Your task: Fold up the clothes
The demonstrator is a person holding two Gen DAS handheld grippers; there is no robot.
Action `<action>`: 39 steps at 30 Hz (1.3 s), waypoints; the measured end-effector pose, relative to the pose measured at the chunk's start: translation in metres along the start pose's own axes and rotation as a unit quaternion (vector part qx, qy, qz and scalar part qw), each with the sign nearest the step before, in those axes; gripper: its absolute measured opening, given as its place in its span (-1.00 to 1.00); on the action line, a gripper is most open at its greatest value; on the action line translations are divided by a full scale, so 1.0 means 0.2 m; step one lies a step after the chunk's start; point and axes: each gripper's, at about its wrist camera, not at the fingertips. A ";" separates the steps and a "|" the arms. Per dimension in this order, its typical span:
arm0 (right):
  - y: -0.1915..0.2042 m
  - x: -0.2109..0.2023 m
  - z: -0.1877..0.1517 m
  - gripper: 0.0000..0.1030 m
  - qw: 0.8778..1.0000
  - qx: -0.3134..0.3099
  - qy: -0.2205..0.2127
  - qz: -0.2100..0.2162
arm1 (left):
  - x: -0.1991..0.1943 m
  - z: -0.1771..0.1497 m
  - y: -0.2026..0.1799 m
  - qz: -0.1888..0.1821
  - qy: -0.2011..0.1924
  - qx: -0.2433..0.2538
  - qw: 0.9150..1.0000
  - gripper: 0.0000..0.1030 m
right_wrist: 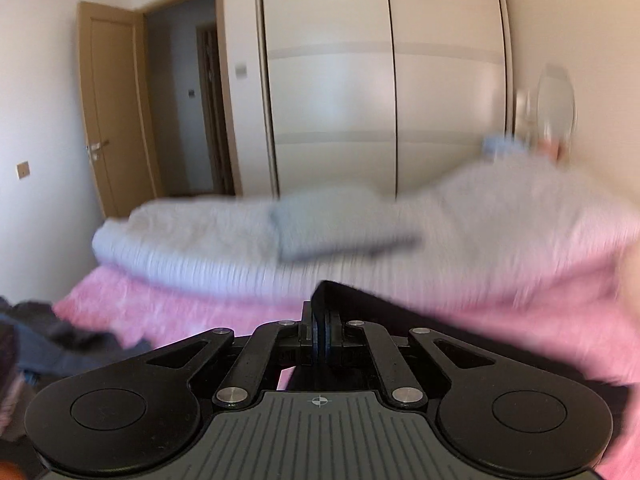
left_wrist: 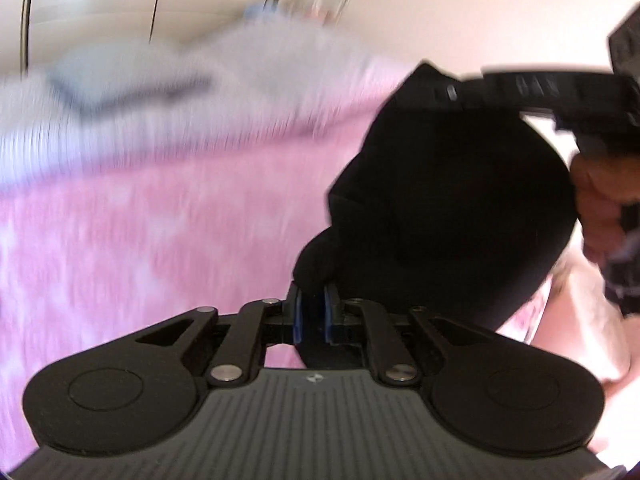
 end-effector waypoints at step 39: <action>-2.32 -0.21 -1.17 0.47 0.900 0.386 0.100 -0.177 | 1.93 0.09 -1.18 -0.044 0.178 0.386 0.904 -0.77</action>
Point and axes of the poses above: each gripper's, at about its wrist camera, not at the fingertips, and x roughly the way its jaws point, y to its left, z to its top
